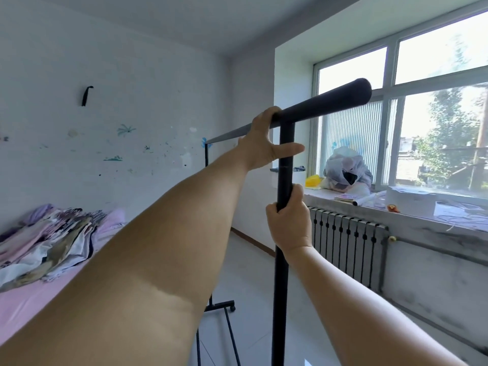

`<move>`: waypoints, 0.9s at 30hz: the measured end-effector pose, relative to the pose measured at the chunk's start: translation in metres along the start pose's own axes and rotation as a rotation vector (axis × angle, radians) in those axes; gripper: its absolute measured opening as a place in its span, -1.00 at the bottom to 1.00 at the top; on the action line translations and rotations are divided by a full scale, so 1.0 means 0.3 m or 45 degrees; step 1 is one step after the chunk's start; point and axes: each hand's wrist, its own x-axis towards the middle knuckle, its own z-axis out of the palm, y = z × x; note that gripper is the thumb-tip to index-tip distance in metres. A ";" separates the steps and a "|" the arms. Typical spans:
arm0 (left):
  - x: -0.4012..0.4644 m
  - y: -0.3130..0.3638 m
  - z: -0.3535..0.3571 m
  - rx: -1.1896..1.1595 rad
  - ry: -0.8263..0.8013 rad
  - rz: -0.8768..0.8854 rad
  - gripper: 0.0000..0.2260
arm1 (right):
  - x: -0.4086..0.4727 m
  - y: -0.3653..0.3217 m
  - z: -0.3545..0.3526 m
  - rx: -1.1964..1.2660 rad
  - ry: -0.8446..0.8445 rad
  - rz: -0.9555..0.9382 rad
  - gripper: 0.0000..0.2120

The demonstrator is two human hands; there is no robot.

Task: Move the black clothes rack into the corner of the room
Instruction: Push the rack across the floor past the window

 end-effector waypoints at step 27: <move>0.742 -0.691 0.356 0.169 0.067 -0.158 -0.19 | 0.661 0.669 0.581 0.244 -0.226 -0.033 -0.77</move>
